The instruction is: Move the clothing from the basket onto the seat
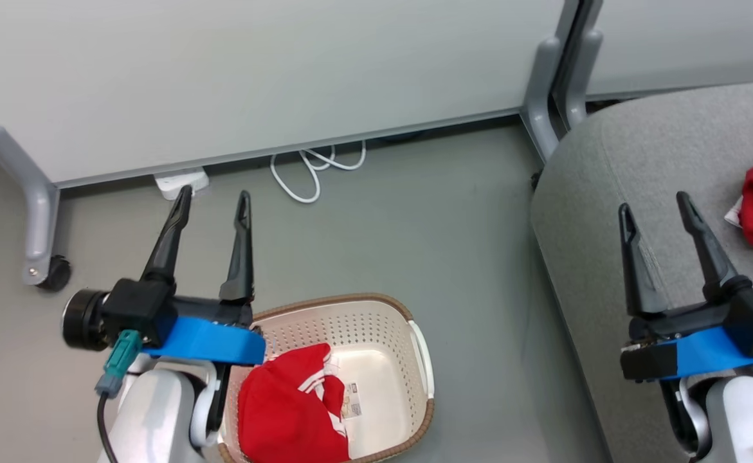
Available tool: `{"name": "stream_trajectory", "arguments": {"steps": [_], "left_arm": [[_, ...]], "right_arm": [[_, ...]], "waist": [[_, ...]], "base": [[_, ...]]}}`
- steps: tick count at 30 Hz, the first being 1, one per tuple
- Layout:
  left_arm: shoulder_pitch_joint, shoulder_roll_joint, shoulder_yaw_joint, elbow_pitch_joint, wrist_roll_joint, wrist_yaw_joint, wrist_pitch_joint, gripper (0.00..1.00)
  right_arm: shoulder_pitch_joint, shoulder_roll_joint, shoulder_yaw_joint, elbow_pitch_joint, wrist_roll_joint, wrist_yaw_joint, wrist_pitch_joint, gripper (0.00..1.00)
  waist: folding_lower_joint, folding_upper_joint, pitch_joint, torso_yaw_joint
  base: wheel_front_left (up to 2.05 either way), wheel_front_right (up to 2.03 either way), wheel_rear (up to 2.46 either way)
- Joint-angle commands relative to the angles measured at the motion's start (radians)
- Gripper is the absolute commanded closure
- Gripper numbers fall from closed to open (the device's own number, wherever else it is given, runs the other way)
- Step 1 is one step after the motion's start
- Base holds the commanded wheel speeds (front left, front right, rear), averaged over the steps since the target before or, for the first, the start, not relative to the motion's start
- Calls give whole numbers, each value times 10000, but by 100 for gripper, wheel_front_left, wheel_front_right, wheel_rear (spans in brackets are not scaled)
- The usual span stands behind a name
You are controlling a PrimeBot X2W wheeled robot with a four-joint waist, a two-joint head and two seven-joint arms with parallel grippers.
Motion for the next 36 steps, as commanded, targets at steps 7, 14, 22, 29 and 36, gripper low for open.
{"name": "stream_trajectory", "arguments": {"steps": [7, 14, 22, 29, 36], "left_arm": [[918, -301, 805, -239, 307, -325, -28, 0], [1662, -491, 1065, -179, 465, -527, -28, 0], [2211, -554, 1259, -87, 465, -621, -28, 0], [2344, -562, 1273, -2, 296, -658, -28, 0], [2347, -565, 1294, 51, 301, -680, -28, 0]], "right_arm": [[752, 385, 49, 70, 447, 1, -8, 0], [1390, 538, 125, 413, 426, 1, -8, 0], [1793, 670, 113, 672, 492, 1, -6, 0], [1898, 757, 122, 805, 517, 1, -6, 0], [1974, 814, 167, 819, 524, 1, -8, 0]], "waist": [[2, -1, -566, 520], [2, -1, -997, 684], [2, -1, -1246, 836], [2, -1, -1263, 924], [2, -1, -1235, 924]], "base": [[0, 0, 0], [0, 0, 0], [0, 0, 0], [0, 0, 0], [0, 0, 0]]}}
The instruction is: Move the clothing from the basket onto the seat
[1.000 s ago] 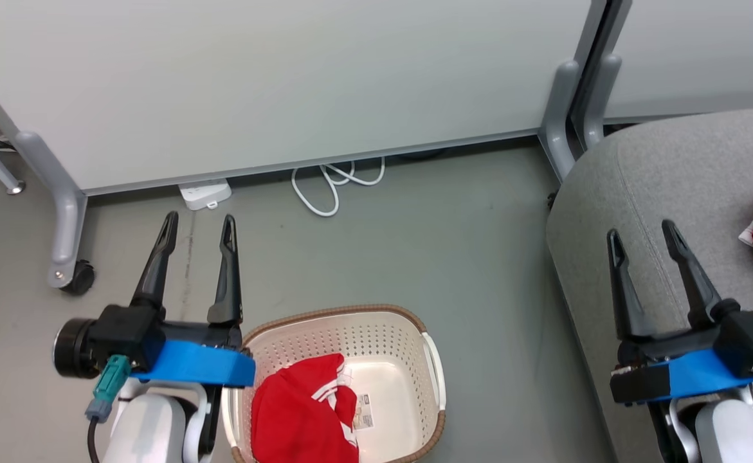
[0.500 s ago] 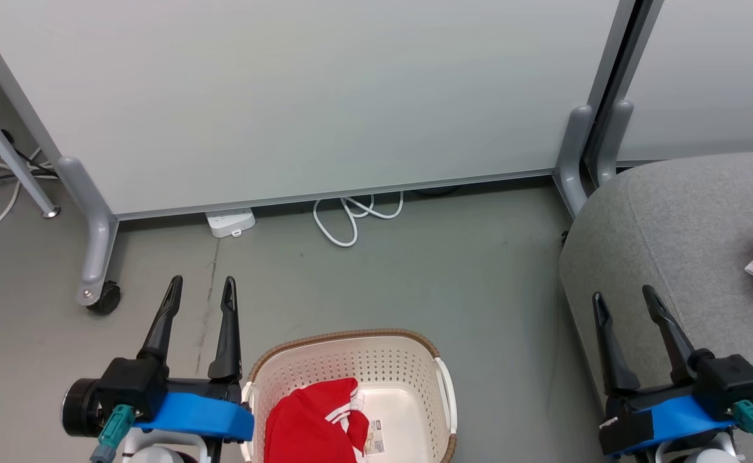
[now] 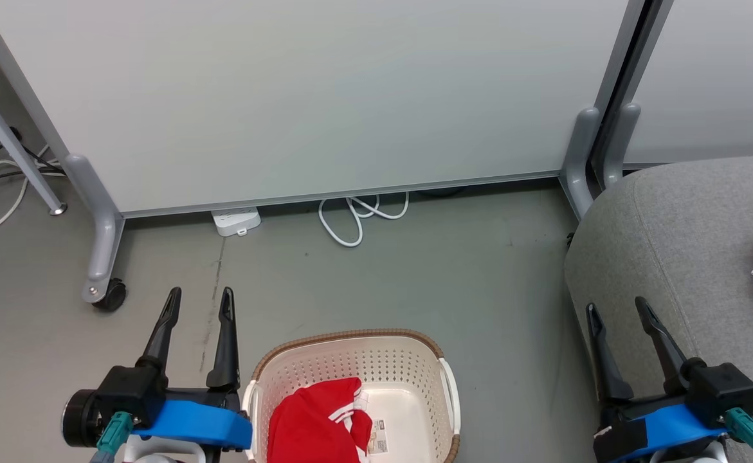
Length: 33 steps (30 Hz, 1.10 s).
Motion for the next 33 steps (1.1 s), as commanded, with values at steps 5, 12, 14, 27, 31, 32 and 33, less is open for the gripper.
{"name": "stream_trajectory", "arguments": {"steps": [5, 12, 14, 27, 31, 32, 33], "left_arm": [[34, -9, 28, -13, 7, -69, -30, 0], [-251, -10, -128, -26, 64, -83, -30, 0], [-444, -10, -300, -5, 114, -83, -30, 0], [-2774, 1108, -2907, 1670, 95, -65, -32, 0], [-3549, 1644, -3804, 2435, -49, -66, -30, 0], [-3723, 1773, -4048, 2636, -95, -66, -30, 0], [-3904, 1904, -4314, 2848, -87, -66, -30, 0]], "right_arm": [[111, 53, 14, 34, 41, 1, -8, 0], [-21, 64, 27, 9, 5, 1, -8, 0], [-121, 61, 19, -20, 0, 1, -8, 0], [-1388, -230, 394, -440, -51, 1, -8, 0], [-2020, -281, 476, -630, -63, 1, -9, 0], [-2163, -292, 492, -664, -66, 1, -9, 0], [-2316, -299, 490, -694, -67, 1, -9, 0]], "waist": [[1, -1, 28, -3], [1, -1, 172, -27], [1, -1, 281, -43], [1, -1, 2108, -756], [1, -1, 2991, -1081], [1, -1, 3204, -1157], [1, -1, 3394, -1226]], "base": [[0, 0, 0], [0, 0, 0], [0, 0, 0], [0, 0, 0], [0, 0, 0], [0, 0, 0], [0, 0, 0]]}}
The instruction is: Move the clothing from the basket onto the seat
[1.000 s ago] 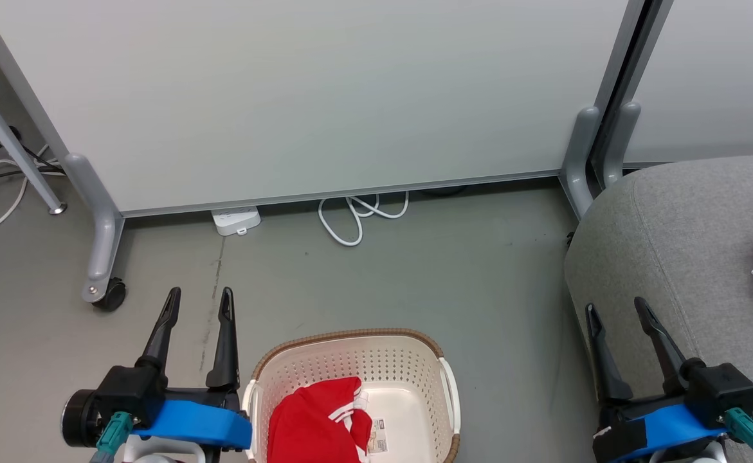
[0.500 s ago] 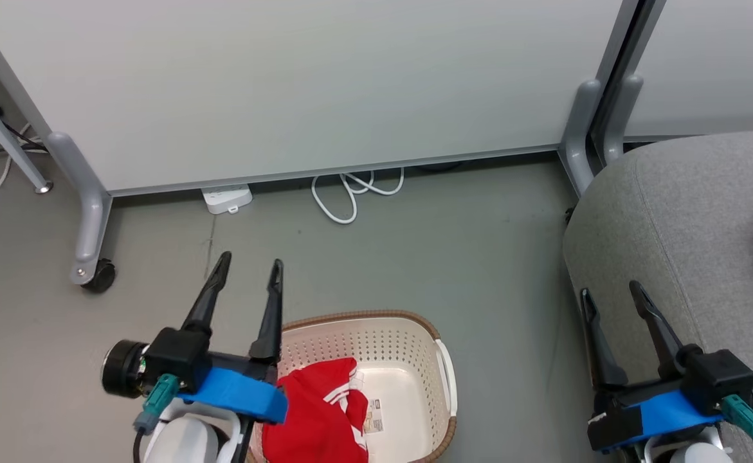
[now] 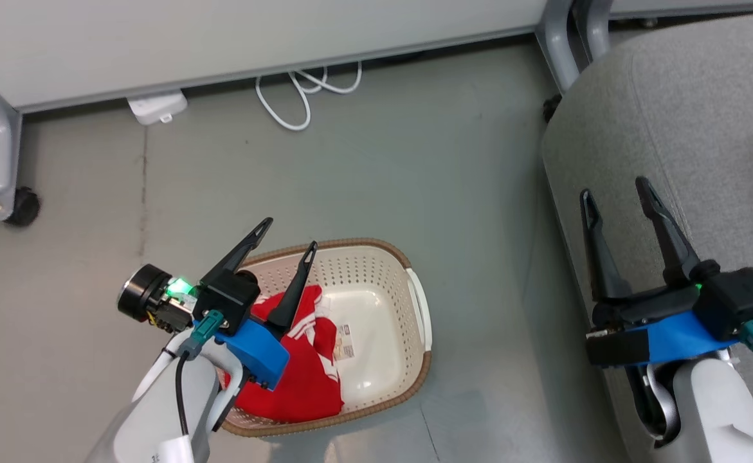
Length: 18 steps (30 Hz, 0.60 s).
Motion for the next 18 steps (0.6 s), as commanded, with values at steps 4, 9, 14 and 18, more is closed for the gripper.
{"name": "stream_trajectory", "arguments": {"steps": [4, 9, 14, 18], "left_arm": [[-808, 533, -1041, 726, -176, -7, -32, 0], [-1718, 1034, -2447, 1747, -367, -8, -32, 0], [-2572, 1404, -3596, 2722, -697, -8, -32, 0], [-3256, 1660, -4775, 3600, -862, -8, -34, 0]], "right_arm": [[-654, -70, 66, -204, -79, 1, -8, 0], [-1192, -84, 198, -394, -89, 1, -6, 0], [-1714, -124, 379, -536, -138, 1, -7, 0], [-2102, -157, 541, -653, -146, 1, -7, 0]], "waist": [[-2, 0, 1347, -601], [-2, 0, 2278, -870], [-2, 0, 3185, -1138], [-2, 0, 3913, -1375]], "base": [[0, 0, 0], [0, 0, 0], [0, 0, 0], [0, 0, 0]]}}
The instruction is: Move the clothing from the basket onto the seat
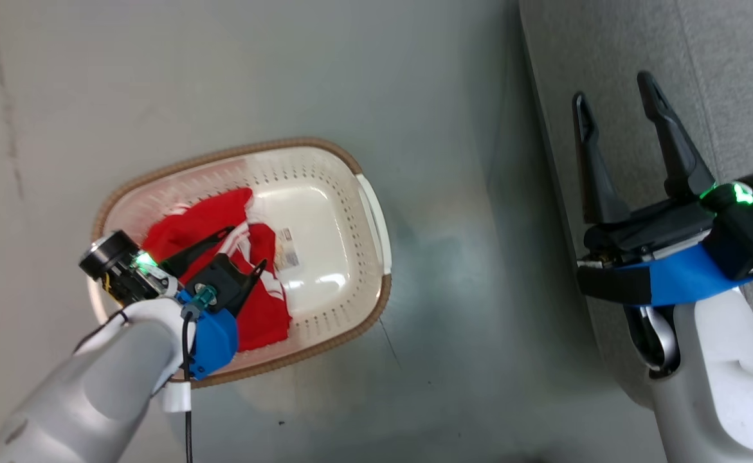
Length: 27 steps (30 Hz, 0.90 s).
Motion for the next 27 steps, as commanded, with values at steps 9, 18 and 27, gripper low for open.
{"name": "stream_trajectory", "arguments": {"steps": [9, 18, 27], "left_arm": [[-1726, 247, -2524, 1602, -782, 2, 283, 0], [-2374, 251, -3027, 2205, -789, 6, 1531, 0], [-2924, 553, -3049, 2656, -380, 6, 2765, 0]], "right_arm": [[-896, -65, 222, -396, -79, 1, -8, 0], [-1323, 2, 377, -707, -102, 1, -9, 0], [-1413, 163, 353, -1220, -184, 1, -9, 0]], "waist": [[-2, 0, 1957, -683], [-2, 0, 2945, -924], [-2, 0, 3934, -1244]], "base": [[0, 0, 0], [0, 0, 0], [0, 0, 0]]}}
